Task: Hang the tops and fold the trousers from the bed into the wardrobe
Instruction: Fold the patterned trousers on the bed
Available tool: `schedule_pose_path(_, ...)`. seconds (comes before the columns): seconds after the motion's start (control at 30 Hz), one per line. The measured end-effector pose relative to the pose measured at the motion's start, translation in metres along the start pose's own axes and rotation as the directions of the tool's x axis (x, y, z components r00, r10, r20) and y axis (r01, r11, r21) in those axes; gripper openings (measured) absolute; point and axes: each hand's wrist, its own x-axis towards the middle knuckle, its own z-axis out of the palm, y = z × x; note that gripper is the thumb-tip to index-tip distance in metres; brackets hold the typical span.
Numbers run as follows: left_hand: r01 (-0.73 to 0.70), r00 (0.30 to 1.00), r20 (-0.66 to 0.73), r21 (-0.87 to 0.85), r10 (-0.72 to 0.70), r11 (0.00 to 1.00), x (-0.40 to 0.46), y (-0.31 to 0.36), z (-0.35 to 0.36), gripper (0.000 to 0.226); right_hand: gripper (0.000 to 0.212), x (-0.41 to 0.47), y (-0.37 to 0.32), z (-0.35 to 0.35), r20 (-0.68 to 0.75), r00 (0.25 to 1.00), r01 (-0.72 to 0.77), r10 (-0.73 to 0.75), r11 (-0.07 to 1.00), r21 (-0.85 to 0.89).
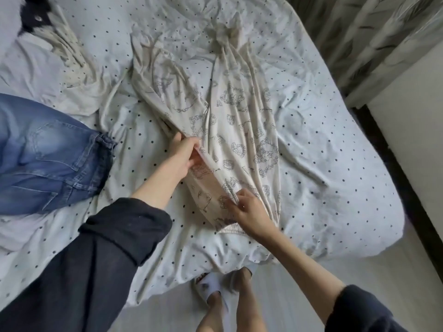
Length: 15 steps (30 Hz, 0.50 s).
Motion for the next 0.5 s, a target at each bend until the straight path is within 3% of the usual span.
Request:
schedule_pose_path(0.07, 0.0, 0.994, -0.11, 0.001, 0.0, 1.0, 0.018, 0.012, 0.025, 0.043, 0.039, 0.004, 0.01, -0.018, -0.057, 0.998, 0.017, -0.016, 1.0, 0.003)
schedule_pose_path(0.13, -0.074, 0.988, -0.131, 0.087, 0.085, 0.993, 0.022, 0.025, 0.056, 0.033, 0.035, 0.01, 0.021, -0.032, -0.113, 0.994, -0.002, 0.004, 1.0, 0.02)
schedule_pose_path(0.2, -0.222, 0.972, -0.03, 0.216, 0.233, 0.951, 0.012, 0.038, 0.088, 0.006, 0.029, 0.014, 0.03, -0.039, -0.181, 0.982, -0.036, 0.046, 0.998, 0.06)
schedule_pose_path(0.3, -0.431, 0.901, 0.238, 0.413, 0.362, 0.802, 0.009, 0.037, 0.141, 0.019, 0.037, 0.015, 0.057, -0.051, -0.233, 0.957, -0.138, 0.172, 0.978, 0.157)
schedule_pose_path(0.4, -0.476, 0.877, 0.412, 0.675, 0.247, 0.564, 0.019, 0.011, 0.173, 0.031, 0.036, 0.013, 0.088, -0.058, -0.093, 0.953, -0.28, 0.289, 0.955, 0.101)
schedule_pose_path(0.5, -0.375, 0.92, 0.388, 0.838, 0.051, 0.397, 0.031, -0.017, 0.179, 0.049, 0.034, 0.015, 0.113, -0.061, 0.157, 0.916, -0.39, 0.369, 0.912, 0.131)
